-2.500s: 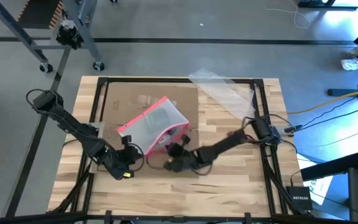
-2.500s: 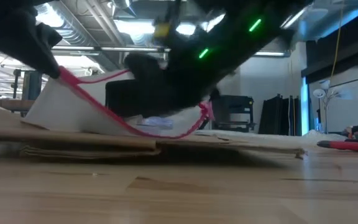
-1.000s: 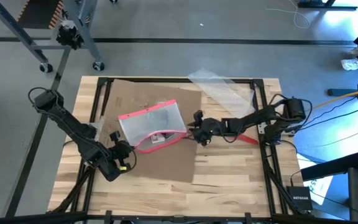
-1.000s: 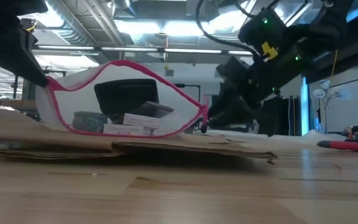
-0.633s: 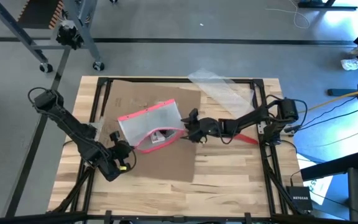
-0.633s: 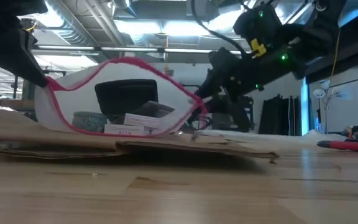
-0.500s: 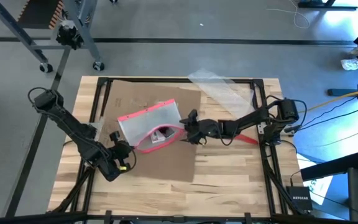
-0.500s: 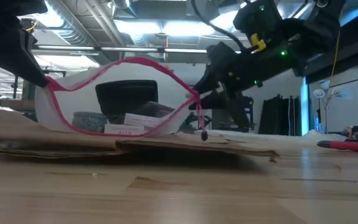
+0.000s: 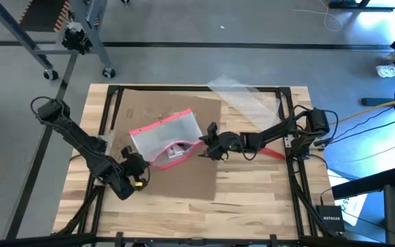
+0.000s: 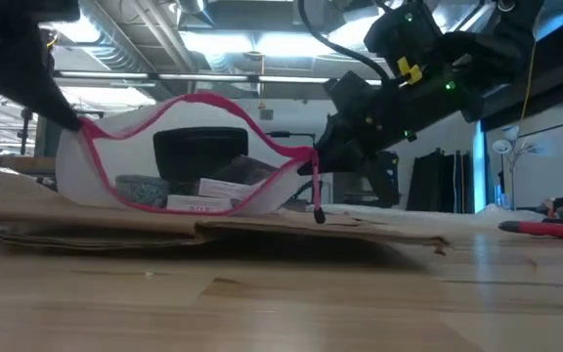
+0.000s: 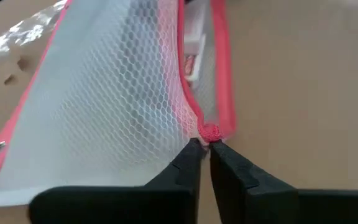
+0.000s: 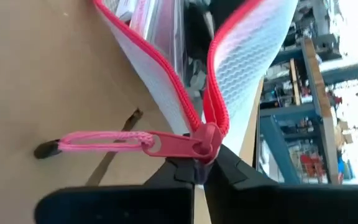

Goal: Unpack boxes
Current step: Close the white pouch

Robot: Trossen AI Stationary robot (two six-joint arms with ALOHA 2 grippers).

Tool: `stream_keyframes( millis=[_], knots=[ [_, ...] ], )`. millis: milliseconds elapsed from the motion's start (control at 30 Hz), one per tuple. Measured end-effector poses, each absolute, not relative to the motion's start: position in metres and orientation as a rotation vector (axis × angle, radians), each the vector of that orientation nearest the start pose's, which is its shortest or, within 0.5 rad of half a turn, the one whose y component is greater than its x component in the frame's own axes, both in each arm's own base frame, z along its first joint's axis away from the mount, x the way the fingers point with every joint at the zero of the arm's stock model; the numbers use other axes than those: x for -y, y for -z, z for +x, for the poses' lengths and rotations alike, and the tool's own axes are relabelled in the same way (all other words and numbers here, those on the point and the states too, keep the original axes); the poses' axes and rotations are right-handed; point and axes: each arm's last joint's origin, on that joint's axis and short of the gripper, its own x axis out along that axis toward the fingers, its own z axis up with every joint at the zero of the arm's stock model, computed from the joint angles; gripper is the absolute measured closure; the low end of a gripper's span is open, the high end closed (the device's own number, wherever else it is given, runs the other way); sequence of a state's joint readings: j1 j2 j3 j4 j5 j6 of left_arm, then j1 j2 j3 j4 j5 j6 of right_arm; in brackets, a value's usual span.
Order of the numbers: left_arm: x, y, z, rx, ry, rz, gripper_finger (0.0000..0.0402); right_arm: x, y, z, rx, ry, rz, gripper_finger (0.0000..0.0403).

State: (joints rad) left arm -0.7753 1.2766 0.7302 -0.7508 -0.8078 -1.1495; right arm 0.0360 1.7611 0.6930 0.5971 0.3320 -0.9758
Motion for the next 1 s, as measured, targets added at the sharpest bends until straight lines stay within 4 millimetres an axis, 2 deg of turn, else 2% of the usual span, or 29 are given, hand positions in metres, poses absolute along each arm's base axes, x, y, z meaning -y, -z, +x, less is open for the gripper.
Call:
stream_keyframes(
  millis=[100, 267, 400, 500, 600, 733, 1000],
  knots=[
    [0.135, -0.213, 0.169, -0.697, -0.473, -0.139, 0.0351, -0.006, -0.134, 0.325, -0.594, 0.094, -1.009, 0.0386],
    [0.141, -0.253, 0.179, -0.661, -0.434, -0.115, 0.0313, -0.016, -0.138, 0.323, -0.588, 0.142, -0.960, 0.0398],
    [0.147, -0.278, 0.189, -0.577, -0.392, -0.136, 0.0305, -0.021, -0.141, 0.325, -0.613, 0.202, -0.899, 0.0397],
    [0.150, -0.283, 0.201, -0.471, -0.376, -0.165, 0.0307, -0.023, -0.144, 0.329, -0.656, 0.204, -0.860, 0.0399],
    [0.150, -0.277, 0.218, -0.407, -0.374, -0.184, 0.0307, -0.023, -0.149, 0.334, -0.684, 0.222, -0.800, 0.0400],
    [0.150, -0.259, 0.243, -0.402, -0.389, -0.182, 0.0307, -0.025, -0.156, 0.340, -0.733, 0.209, -0.791, 0.0400],
    [0.142, -0.204, 0.298, -0.403, -0.499, -0.202, 0.0307, -0.031, -0.163, 0.344, -0.781, 0.180, -0.766, 0.0401]
  ],
)
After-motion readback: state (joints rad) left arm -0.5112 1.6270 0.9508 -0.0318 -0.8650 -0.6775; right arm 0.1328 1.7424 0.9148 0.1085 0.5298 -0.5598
